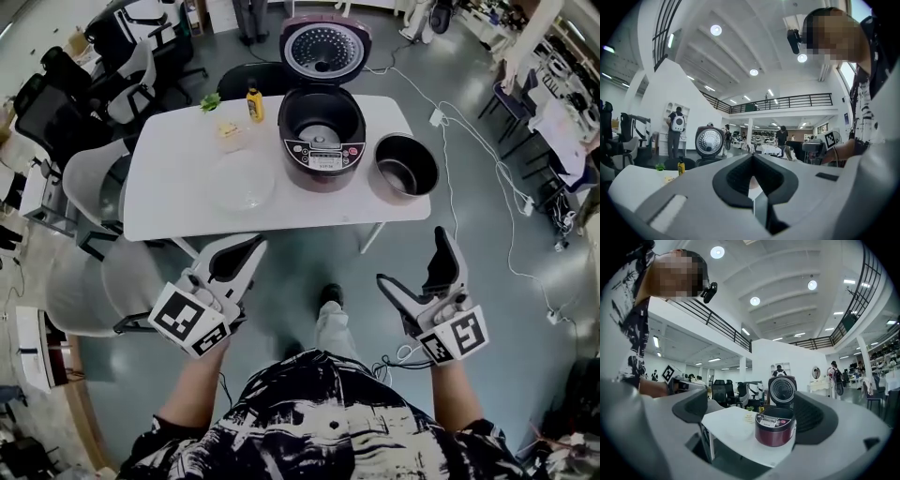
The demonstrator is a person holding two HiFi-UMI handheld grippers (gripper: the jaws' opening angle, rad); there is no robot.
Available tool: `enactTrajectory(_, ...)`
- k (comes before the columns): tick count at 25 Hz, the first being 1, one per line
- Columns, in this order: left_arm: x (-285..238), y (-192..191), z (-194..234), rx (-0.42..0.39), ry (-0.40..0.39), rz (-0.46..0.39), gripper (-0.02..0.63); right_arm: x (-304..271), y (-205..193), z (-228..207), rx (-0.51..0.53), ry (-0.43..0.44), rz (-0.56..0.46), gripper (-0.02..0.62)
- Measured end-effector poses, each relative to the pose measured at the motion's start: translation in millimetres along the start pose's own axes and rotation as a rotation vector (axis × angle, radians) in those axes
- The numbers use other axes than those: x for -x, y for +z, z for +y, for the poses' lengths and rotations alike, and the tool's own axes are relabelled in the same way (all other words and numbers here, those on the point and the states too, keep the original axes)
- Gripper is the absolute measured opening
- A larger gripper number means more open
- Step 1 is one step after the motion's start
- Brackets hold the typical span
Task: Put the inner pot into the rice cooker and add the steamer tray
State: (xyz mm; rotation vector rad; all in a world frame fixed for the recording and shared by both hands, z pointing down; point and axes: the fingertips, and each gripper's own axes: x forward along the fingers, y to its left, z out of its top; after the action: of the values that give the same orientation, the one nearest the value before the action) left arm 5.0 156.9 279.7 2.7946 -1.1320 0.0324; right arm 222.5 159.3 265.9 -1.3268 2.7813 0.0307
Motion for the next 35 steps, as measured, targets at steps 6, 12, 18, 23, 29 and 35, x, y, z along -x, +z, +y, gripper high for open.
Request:
enactTrajectory(6, -73.1, 0.1, 55.8, -0.012, 0.054, 0.031, 0.005, -60.1, -19.2, -80.1, -0.006, 0.028, 0.014, 0.528)
enactTrajectory(12, -151.8, 21.2, 109.8, -0.023, 0.129, 0.045, 0.005, -118.8, -21.1, -182.0, 0.022, 0.054, 0.046, 0.528)
enactTrajectory(18, -184.1, 20.1, 149.2, 0.011, 0.155, 0.061, 0.005, -165.5, -42.1, -240.1, 0.028, 0.03, 0.096, 0.528)
enactTrajectory(23, -196.5, 11.4, 177.5, 0.023, 0.119, 0.083, 0.005, -181.7, -72.9, -257.0, 0.028, -0.033, 0.146, 0.528)
enactTrajectory(29, -210.0, 8.7, 198.0, 0.023, 0.072, 0.085, 0.005, -179.3, -111.0, -297.5, 0.046, -0.149, 0.229, 0.528)
enactTrajectory(35, -234.1, 0.1, 197.5, 0.034, -0.003, 0.091, 0.005, -152.9, -158.8, -361.2, -0.014, -0.312, 0.388, 0.528)
